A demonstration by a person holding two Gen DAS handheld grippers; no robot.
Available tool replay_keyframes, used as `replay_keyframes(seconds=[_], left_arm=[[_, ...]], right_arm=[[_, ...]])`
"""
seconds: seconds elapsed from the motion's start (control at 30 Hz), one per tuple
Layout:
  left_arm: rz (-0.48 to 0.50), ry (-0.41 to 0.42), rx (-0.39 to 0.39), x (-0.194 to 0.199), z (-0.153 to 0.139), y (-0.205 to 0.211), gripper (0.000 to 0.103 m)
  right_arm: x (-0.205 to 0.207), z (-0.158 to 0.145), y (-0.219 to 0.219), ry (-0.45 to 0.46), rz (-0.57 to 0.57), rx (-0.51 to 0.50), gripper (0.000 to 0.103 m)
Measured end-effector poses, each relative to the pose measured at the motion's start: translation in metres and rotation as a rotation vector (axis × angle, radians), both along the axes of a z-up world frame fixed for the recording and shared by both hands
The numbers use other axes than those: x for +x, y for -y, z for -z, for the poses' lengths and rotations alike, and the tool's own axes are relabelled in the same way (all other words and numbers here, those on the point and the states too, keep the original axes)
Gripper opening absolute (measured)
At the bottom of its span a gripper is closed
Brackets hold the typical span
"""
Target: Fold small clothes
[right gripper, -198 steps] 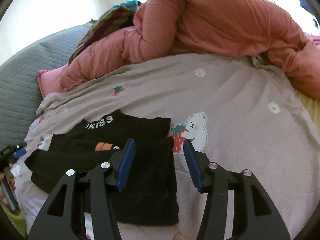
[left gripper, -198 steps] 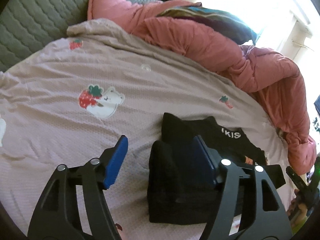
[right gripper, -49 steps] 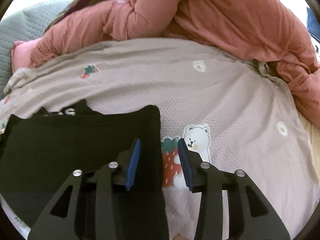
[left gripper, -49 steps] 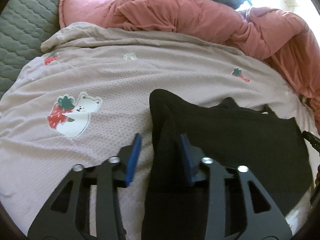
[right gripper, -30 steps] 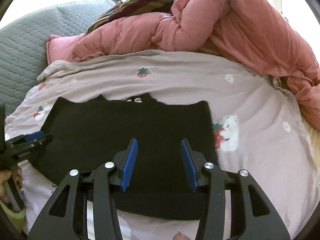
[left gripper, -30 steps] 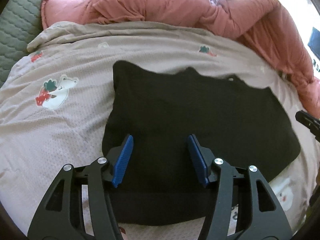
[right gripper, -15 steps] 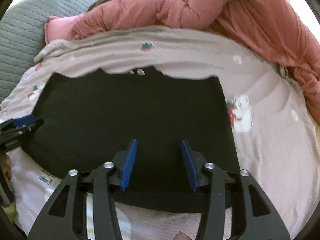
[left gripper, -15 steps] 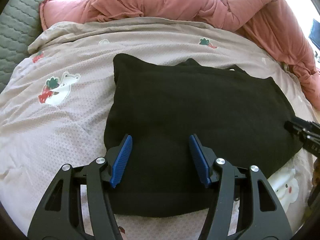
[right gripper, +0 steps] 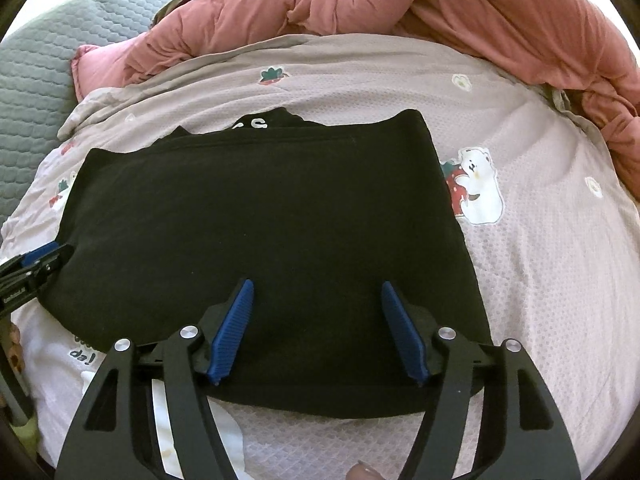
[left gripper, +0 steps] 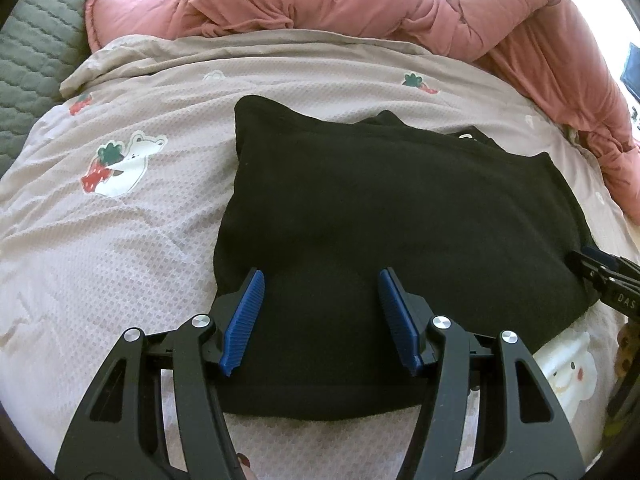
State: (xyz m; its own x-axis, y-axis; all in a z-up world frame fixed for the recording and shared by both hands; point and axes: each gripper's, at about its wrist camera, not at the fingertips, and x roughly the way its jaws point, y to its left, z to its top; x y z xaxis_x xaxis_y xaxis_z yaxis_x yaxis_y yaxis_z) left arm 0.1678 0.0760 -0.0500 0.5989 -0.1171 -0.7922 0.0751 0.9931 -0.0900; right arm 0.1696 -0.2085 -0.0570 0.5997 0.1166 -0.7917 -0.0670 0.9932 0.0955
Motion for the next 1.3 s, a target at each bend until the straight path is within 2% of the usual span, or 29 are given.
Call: replay_keyframes(seconds=[0.13, 0.17, 0.2, 0.27, 0.43, 0.6, 0.67, 0.77, 0.8, 0.87, 1.3], left_arm=[[0.001, 0.001, -0.002, -0.006, -0.001, -0.002, 0.052], [0.000, 0.003, 0.000, -0.007, -0.001, -0.003, 0.055], [-0.003, 0.004, 0.008, -0.009, -0.002, -0.003, 0.062], [-0.013, 0.000, 0.026, -0.011, -0.001, -0.004, 0.068], [-0.018, 0.004, 0.020, -0.021, -0.005, -0.008, 0.069], [-0.025, 0.006, 0.022, -0.030, -0.010, -0.010, 0.076], [-0.030, 0.009, 0.021, -0.034, -0.012, -0.011, 0.079], [-0.038, 0.015, 0.021, -0.040, -0.017, -0.013, 0.081], [-0.040, 0.017, 0.024, -0.041, -0.019, -0.013, 0.087], [-0.045, 0.026, 0.031, -0.045, -0.024, -0.014, 0.092], [-0.084, 0.073, 0.039, -0.060, -0.048, -0.031, 0.093]], right_arm=[[-0.004, 0.000, 0.001, -0.004, 0.007, 0.007, 0.070], [-0.006, 0.000, 0.000, -0.008, 0.008, 0.007, 0.074], [-0.007, 0.000, 0.000, -0.010, 0.009, 0.007, 0.074], [-0.009, 0.000, -0.001, -0.011, 0.008, 0.003, 0.076], [-0.016, -0.004, -0.003, -0.011, 0.002, 0.006, 0.082], [-0.027, -0.016, -0.007, 0.019, -0.018, 0.014, 0.082], [-0.031, -0.021, -0.009, 0.034, -0.024, 0.015, 0.093], [-0.039, -0.032, -0.014, 0.064, -0.046, 0.018, 0.093], [-0.040, -0.034, -0.016, 0.070, -0.051, 0.018, 0.093], [-0.044, -0.041, -0.020, 0.085, -0.071, 0.018, 0.093], [-0.057, -0.067, -0.056, 0.150, -0.173, 0.000, 0.094]])
